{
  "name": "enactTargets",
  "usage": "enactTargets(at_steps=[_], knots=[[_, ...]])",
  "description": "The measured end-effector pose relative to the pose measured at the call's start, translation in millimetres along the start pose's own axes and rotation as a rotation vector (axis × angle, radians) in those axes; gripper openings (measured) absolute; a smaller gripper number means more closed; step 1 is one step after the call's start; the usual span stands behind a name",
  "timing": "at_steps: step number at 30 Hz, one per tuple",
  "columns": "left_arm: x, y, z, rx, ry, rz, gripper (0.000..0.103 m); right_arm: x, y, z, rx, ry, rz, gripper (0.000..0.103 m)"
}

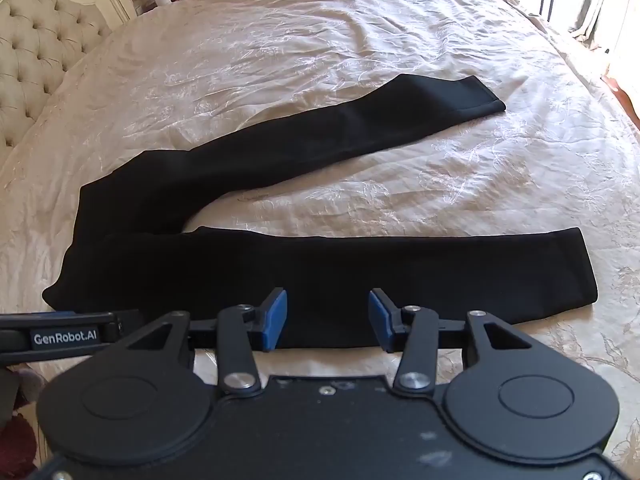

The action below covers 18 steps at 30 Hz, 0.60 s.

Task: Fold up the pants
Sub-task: 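Move both grippers toward the black pants on the bedspread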

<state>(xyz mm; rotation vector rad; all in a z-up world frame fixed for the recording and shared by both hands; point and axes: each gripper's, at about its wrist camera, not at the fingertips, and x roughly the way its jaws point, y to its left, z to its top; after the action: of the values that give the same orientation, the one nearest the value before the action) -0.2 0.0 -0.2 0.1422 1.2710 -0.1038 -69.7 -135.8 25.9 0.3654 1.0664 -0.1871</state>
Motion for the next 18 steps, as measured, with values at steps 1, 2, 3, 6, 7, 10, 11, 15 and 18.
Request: enactTargets(at_steps=[1, 2, 3, 6, 7, 10, 11, 15, 18], knots=[[0.4, -0.3, 0.1, 0.001, 0.002, 0.001, 0.079, 0.6, 0.4, 0.5, -0.002, 0.003, -0.002, 0.048], [0.7, -0.7, 0.1, 0.002, 0.005, 0.001, 0.079, 0.9, 0.2, 0.7, -0.003, 0.005, -0.001, 0.048], [1.0, -1.2, 0.1, 0.004, 0.007, 0.002, 0.079, 1.4, 0.5, 1.2, -0.003, 0.007, -0.002, 0.048], [0.0, -0.8, -1.4, 0.009, 0.013, 0.005, 0.079, 3.1, 1.5, 2.0, -0.002, 0.013, -0.004, 0.048], [2.4, -1.2, 0.5, 0.011, 0.009, 0.005, 0.079, 3.9, 1.7, 2.3, -0.002, 0.014, -0.005, 0.048], [2.7, 0.1, 2.7, 0.016, 0.013, 0.005, 0.079, 6.4, 2.3, 3.5, 0.000, 0.022, -0.010, 0.048], [3.4, -0.2, 2.8, 0.015, 0.015, 0.005, 0.079, 7.1, 2.6, 3.7, 0.000, 0.024, -0.012, 0.048], [8.9, 0.7, -0.5, 0.014, 0.009, -0.001, 0.079, 9.7, 4.1, 4.7, 0.001, 0.032, -0.019, 0.048], [11.1, 1.5, 1.3, 0.017, 0.023, 0.001, 0.079, 11.7, 5.5, 5.0, 0.004, 0.037, -0.023, 0.048]])
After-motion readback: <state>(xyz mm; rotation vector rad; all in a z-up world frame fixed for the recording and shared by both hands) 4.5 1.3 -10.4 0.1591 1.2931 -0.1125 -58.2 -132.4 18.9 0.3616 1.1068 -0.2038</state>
